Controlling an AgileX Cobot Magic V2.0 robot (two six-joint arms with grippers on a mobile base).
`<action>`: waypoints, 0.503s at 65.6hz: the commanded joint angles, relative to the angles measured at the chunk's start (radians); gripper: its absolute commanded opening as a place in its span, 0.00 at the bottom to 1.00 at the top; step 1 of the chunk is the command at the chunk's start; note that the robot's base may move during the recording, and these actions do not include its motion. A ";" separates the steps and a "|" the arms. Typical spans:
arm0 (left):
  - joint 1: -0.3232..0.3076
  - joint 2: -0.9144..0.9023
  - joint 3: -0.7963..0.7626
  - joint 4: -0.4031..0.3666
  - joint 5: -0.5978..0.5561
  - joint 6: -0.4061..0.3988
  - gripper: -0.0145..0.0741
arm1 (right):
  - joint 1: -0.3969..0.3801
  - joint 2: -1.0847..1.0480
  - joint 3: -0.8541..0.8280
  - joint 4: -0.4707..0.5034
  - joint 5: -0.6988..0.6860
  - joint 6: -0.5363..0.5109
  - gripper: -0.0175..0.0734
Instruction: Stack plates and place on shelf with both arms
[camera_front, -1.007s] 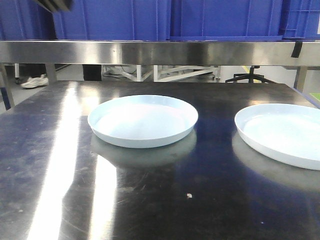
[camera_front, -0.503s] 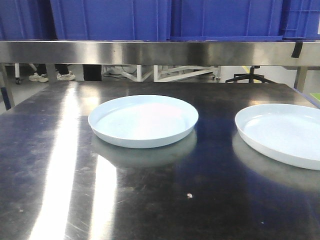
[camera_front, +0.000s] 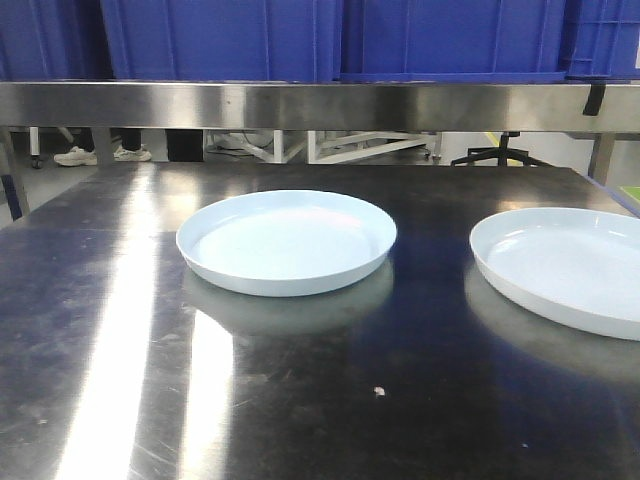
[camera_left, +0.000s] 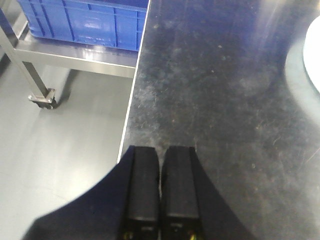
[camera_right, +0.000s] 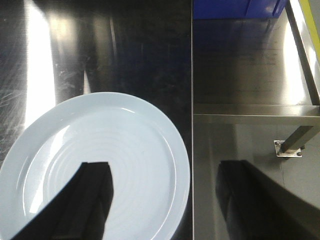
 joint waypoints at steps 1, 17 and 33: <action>0.001 -0.010 -0.018 0.007 -0.076 -0.011 0.28 | -0.001 -0.006 -0.038 -0.001 -0.064 -0.010 0.80; 0.001 -0.010 -0.018 0.007 -0.072 -0.011 0.28 | -0.001 -0.006 -0.038 -0.001 -0.063 -0.010 0.72; 0.001 -0.010 -0.018 0.007 -0.072 -0.011 0.28 | -0.001 -0.006 -0.038 -0.001 -0.015 -0.010 0.30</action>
